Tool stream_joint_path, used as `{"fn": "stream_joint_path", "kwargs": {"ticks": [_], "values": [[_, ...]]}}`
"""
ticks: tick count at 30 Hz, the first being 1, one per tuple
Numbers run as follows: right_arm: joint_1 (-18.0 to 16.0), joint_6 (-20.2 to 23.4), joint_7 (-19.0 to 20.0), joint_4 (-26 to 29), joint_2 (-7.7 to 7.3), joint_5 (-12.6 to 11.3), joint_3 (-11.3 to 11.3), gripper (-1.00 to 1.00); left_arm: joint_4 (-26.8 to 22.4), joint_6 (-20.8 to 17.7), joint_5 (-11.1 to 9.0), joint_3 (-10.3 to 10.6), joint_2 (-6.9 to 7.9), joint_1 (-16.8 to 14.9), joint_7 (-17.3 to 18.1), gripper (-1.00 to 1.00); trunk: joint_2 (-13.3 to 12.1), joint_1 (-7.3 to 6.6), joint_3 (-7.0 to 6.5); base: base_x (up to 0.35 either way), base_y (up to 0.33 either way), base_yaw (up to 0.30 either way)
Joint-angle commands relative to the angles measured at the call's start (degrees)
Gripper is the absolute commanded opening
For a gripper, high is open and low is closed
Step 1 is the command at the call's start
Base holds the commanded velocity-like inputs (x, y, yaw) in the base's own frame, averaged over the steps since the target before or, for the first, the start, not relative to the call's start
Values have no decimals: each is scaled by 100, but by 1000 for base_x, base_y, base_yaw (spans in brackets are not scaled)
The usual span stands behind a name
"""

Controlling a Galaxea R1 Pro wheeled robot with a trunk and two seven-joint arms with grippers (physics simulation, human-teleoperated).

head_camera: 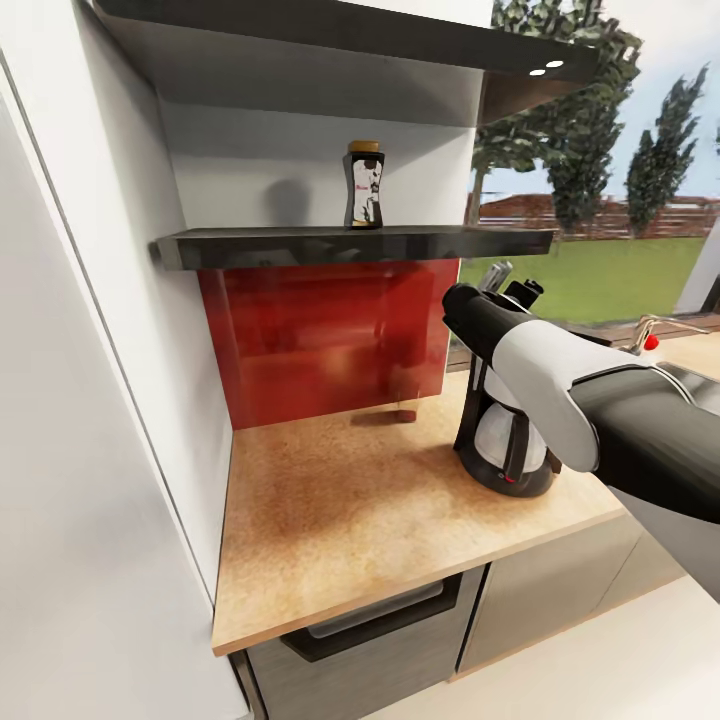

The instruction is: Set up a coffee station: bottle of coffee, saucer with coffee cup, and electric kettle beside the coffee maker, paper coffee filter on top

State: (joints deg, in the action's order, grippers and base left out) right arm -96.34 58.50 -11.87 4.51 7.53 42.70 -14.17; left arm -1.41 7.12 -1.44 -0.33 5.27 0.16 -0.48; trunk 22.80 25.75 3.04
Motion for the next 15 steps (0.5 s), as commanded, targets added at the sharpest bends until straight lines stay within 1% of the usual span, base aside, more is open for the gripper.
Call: {"fn": "stream_joint_path", "kwargs": {"ticks": [1,15], "values": [[-6,12,-44,-3,2,-60,-24,100,-9,8,-14,-1,0,2,-5,100,12,4,12,0,0,0],[-7,12,-44,-15,-6,-60,-24,100,-4,8,-14,1,0,2,-5,100,12,4,12,0,0,0]]}}
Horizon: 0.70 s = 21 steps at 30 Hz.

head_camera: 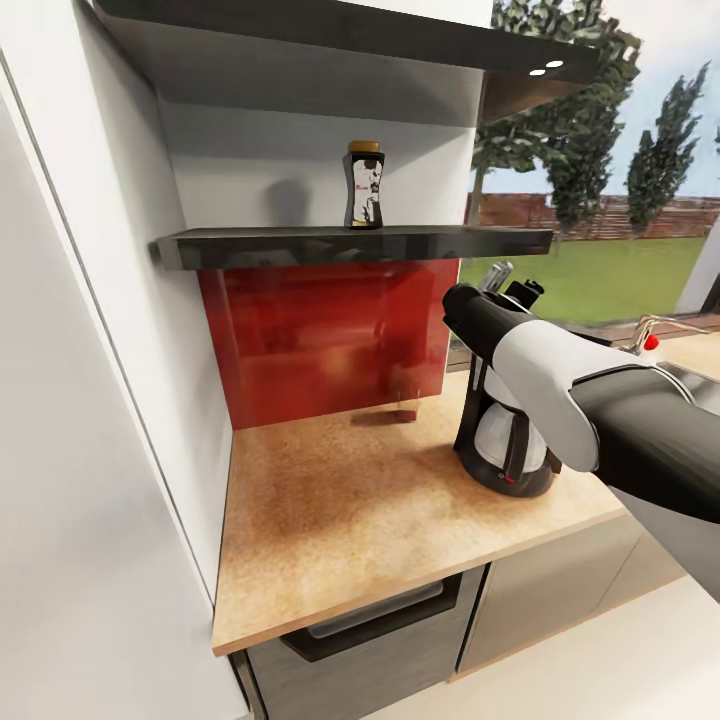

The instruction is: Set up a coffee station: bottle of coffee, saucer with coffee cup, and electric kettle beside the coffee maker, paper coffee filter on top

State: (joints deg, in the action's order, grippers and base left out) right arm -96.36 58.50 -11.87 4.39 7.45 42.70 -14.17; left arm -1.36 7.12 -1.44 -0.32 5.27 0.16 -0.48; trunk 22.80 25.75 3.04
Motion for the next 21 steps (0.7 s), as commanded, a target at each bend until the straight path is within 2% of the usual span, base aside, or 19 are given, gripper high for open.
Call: {"fn": "stream_joint_path", "kwargs": {"ticks": [1,16,21], "values": [[-6,12,-44,-4,2,-60,-24,100,-8,8,-14,-1,0,2,-5,100,12,4,12,0,0,0],[-6,12,-44,32,-12,-60,2,100,-20,8,-14,-4,0,2,-4,100,12,4,12,0,0,0],[-6,12,-44,259,-37,-57,-6,100,-26,8,-14,19,0,2,-5,100,12,4,12,0,-154,0]]}}
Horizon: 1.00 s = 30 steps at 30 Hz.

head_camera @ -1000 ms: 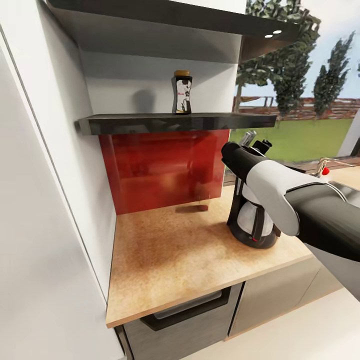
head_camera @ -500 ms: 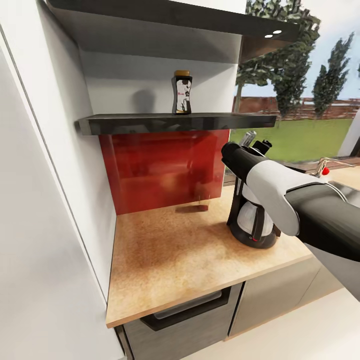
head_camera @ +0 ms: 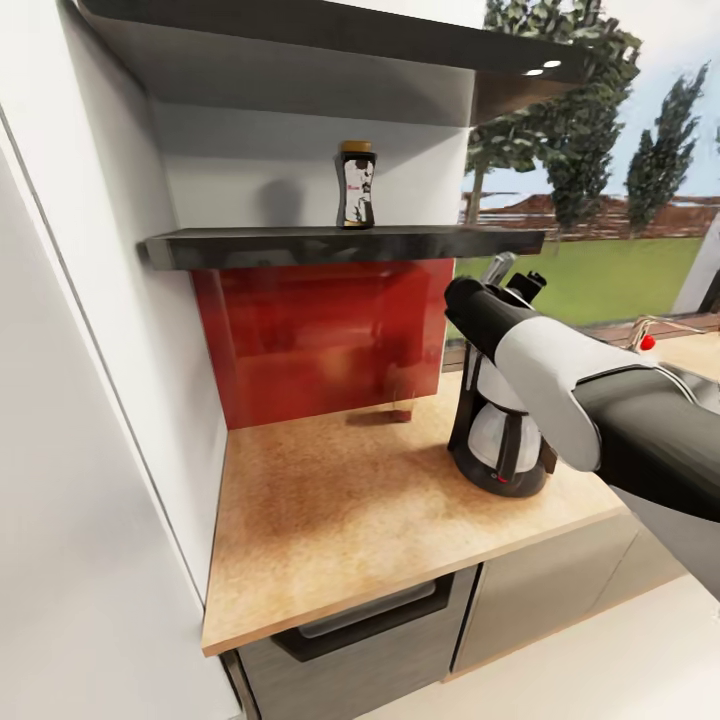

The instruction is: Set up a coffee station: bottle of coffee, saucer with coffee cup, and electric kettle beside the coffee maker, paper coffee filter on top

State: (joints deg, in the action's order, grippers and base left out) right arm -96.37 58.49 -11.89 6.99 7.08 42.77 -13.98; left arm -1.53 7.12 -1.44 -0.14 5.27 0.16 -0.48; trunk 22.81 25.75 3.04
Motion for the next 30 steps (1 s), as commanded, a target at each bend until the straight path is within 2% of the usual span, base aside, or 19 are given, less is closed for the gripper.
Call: {"fn": "stream_joint_path", "kwargs": {"ticks": [1,20,30], "values": [[-5,13,-41,45,-2,-62,-30,100,-11,9,-15,3,-1,2,-5,100,11,3,12,0,-145,0],[-5,13,-41,133,5,-66,-35,100,-5,11,-15,5,0,2,-5,100,11,3,12,0,-22,0],[-5,13,-41,135,10,-65,-35,100,-5,15,-24,-10,6,2,-5,100,11,3,12,-28,-163,0]]}}
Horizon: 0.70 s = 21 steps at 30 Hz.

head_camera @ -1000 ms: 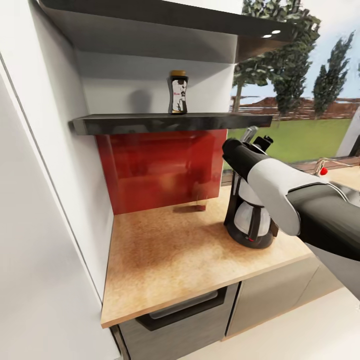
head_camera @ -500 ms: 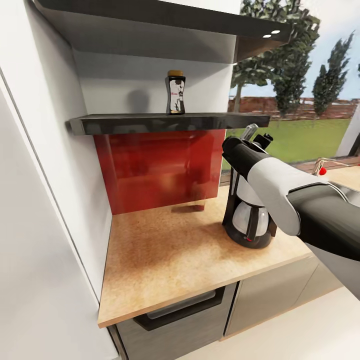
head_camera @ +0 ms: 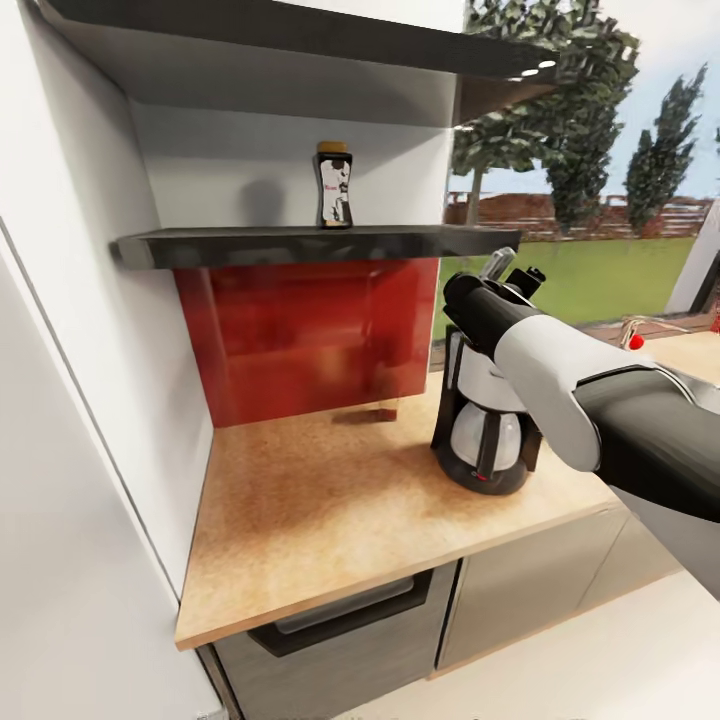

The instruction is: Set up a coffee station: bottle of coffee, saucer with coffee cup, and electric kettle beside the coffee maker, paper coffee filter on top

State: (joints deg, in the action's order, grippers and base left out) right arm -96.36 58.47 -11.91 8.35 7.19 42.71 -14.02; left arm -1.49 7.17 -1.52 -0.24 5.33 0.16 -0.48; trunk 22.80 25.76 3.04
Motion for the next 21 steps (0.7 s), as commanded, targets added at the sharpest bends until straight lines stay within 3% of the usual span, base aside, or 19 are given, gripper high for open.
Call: {"fn": "stream_joint_path", "kwargs": {"ticks": [1,16,21], "values": [[-5,15,-40,-1,0,-58,-31,100,-9,8,-17,-2,1,2,-5,100,12,2,12,-142,-208,0],[-5,15,-40,-1,-1,-59,-30,100,-14,4,-32,-11,-4,2,-5,100,12,2,12,-230,-197,0],[-5,15,-40,-4,-5,-54,-30,100,-16,9,-32,-11,-5,2,-5,100,12,2,12,-103,-64,0]]}}
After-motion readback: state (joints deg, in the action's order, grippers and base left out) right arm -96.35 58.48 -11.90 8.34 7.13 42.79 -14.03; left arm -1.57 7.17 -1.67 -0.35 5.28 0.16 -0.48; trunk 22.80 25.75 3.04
